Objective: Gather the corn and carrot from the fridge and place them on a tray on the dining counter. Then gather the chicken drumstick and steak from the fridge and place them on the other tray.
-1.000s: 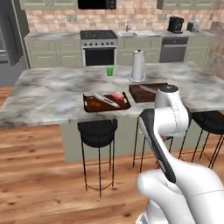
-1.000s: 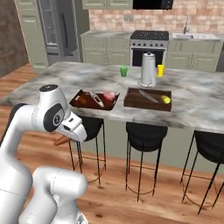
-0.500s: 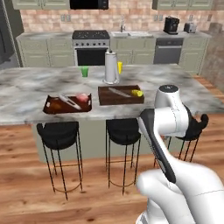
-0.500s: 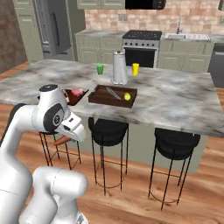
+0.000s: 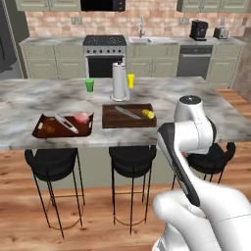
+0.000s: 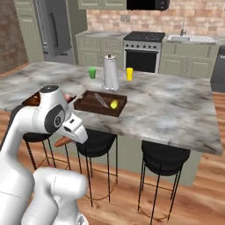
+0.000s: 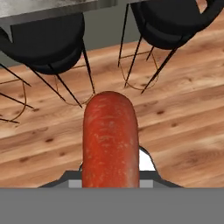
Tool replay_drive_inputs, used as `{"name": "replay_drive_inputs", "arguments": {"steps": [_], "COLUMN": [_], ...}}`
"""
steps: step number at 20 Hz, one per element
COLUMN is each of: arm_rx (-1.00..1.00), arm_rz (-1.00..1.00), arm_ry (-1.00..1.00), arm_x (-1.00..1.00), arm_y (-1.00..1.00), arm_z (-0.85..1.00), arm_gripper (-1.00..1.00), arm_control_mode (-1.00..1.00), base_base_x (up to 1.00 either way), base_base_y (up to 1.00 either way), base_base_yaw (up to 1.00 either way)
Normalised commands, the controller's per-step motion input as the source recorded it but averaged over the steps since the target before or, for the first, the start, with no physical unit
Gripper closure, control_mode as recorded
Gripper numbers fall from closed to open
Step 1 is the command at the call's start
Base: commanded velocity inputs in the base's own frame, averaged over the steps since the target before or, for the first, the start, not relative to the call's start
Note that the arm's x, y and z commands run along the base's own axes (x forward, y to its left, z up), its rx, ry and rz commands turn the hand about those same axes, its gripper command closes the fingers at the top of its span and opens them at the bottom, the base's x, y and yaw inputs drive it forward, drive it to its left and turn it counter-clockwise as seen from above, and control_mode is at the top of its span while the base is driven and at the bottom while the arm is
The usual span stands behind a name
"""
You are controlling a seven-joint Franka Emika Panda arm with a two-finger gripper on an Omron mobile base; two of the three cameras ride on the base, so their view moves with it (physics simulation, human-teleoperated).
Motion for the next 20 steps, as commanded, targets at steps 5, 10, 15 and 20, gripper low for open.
{"name": "replay_drive_inputs", "arguments": {"steps": [5,10,15,20], "arm_rx": [0.00,0.00,0.00,0.00], "arm_rz": [0.00,0.00,0.00,0.00], "arm_ry": [0.00,0.00,0.00,0.00], "arm_x": [0.00,0.00,0.00,0.00], "arm_y": [0.00,0.00,0.00,0.00], "arm_z": [0.00,0.00,0.00,0.00], "arm_gripper": [1.00,1.00,1.00,1.00], "arm_control_mode": [1.00,1.00,1.00,1.00], "base_base_x": [0.70,0.54,0.53,0.20], "base_base_y": [0.21,0.08,0.10,0.00], "base_base_yaw": [0.01,0.00,0.00,0.02]}}
